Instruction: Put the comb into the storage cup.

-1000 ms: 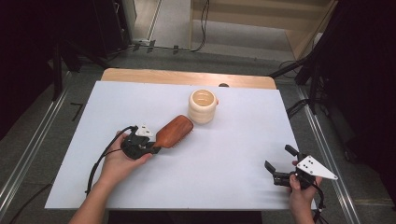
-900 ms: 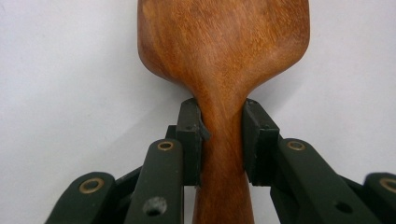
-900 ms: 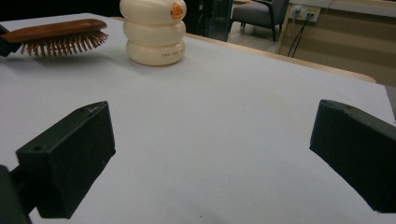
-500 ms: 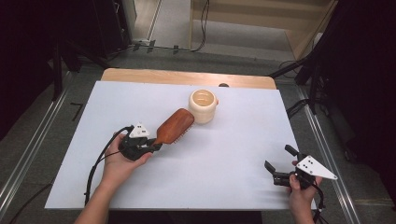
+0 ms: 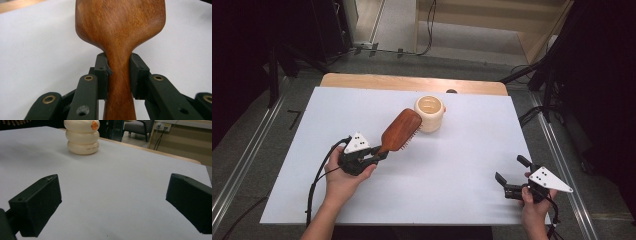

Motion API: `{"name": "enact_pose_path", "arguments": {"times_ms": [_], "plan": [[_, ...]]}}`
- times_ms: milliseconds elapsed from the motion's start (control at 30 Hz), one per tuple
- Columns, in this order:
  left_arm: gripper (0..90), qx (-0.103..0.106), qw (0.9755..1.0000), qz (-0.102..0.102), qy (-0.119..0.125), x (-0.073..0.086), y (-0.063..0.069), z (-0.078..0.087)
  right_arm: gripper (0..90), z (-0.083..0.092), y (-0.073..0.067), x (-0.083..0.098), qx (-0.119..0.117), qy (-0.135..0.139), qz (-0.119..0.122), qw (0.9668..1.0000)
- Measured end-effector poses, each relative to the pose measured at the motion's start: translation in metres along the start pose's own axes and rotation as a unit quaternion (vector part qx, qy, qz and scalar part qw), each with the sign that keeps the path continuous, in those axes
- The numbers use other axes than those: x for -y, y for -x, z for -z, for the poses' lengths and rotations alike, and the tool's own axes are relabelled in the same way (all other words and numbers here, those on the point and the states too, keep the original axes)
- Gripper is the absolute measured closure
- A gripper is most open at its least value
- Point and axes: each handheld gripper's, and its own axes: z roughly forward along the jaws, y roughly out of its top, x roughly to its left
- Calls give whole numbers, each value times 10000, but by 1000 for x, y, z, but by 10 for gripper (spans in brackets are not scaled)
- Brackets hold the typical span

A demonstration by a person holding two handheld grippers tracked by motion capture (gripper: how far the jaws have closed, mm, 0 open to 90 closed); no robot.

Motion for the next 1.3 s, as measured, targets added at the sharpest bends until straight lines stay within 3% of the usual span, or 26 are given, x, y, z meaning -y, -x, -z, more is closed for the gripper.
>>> {"name": "enact_pose_path", "arguments": {"times_ms": [167, 333, 467, 633, 833, 1100, 1300], "plan": [[719, 154, 9995, 168, 218, 2, 6, 1, 0, -1, -2, -3, 26, -114, 83, 9999], [719, 136, 9993, 147, 319, 7, 16, -3, 0, -1, -5, -9, -60, -176, -24, 9998], [719, 214, 9988, 222, 388, 10, 20, -5, 0, -3, -13, -24, -87, -154, 96, 9998], [719, 167, 9982, 186, 540, 10, 25, -5, 0, -8, -26, -42, -61, -239, 327, 9992], [719, 196, 9972, 160, 704, 10, 27, -1, 0, -17, -41, -64, -444, -198, 271, 9984], [719, 187, 9959, 147, 873, 8, 27, 5, 0, -37, -61, -95, -733, -166, 202, 9970], [719, 132, 9950, 177, 973, 8, 23, 11, 0, -55, -77, -110, -890, -202, 324, 9953]]}}
